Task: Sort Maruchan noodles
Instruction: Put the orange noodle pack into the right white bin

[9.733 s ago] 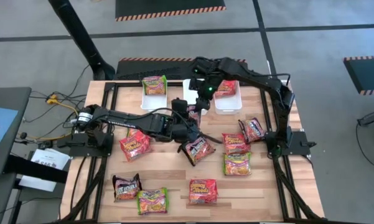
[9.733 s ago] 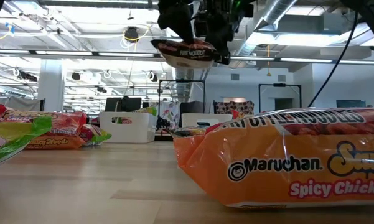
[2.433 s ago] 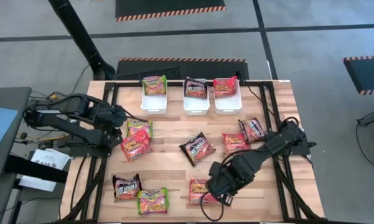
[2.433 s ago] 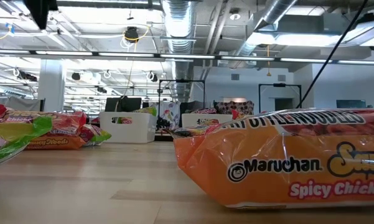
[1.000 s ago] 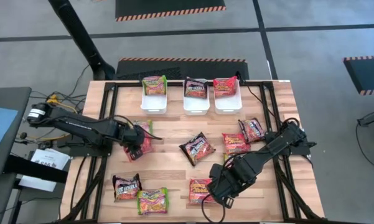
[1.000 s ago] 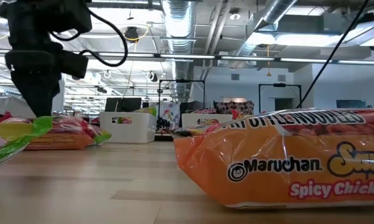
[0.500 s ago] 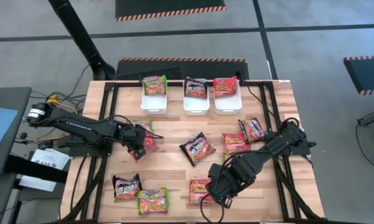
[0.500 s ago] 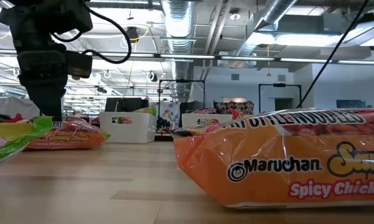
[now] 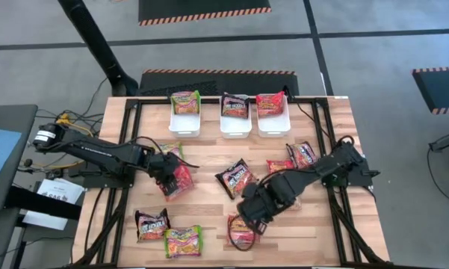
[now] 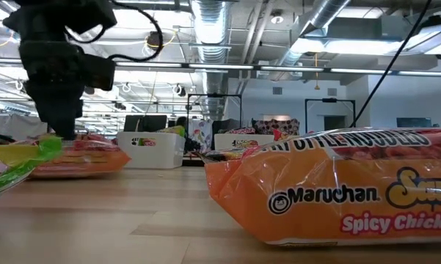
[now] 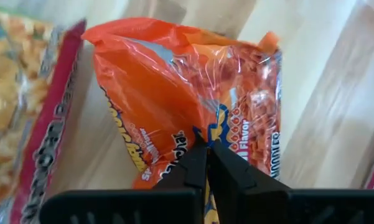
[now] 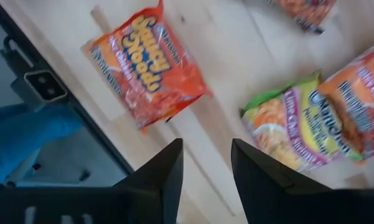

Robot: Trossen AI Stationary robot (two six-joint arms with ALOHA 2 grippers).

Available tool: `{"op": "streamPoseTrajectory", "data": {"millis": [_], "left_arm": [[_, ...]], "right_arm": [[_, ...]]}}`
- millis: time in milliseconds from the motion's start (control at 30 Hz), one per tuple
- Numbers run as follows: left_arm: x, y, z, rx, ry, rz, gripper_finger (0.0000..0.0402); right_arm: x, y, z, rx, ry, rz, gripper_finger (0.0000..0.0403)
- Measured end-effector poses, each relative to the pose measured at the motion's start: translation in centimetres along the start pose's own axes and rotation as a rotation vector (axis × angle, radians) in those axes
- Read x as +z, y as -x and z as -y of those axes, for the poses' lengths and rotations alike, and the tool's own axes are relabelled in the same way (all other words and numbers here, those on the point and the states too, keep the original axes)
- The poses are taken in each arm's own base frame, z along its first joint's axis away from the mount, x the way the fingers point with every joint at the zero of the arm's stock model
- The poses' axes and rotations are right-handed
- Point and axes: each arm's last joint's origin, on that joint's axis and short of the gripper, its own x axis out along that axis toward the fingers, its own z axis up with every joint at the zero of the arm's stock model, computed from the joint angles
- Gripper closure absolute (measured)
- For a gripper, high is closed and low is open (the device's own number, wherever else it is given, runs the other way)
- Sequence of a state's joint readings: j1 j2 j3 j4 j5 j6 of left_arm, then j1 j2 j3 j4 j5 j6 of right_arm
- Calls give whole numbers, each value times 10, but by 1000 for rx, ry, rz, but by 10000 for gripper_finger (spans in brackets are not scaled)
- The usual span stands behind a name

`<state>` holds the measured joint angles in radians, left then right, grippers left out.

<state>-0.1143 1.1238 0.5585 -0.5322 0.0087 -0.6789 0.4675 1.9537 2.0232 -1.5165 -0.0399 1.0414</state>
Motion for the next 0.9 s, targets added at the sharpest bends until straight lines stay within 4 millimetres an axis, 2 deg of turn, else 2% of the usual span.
{"op": "streamPoseTrajectory", "data": {"millis": [233, 567, 900], "left_arm": [[13, 20, 12, -73, -47, 81, 400], [21, 39, 22, -124, -71, 155, 401], [37, 66, 34, -169, -113, 263, 401]], "right_arm": [[22, 3, 14, 12, 65, 16, 264], [56, 5, 40, 11, 188, 23, 266], [96, 34, 76, 56, 334, 115, 266]]}}
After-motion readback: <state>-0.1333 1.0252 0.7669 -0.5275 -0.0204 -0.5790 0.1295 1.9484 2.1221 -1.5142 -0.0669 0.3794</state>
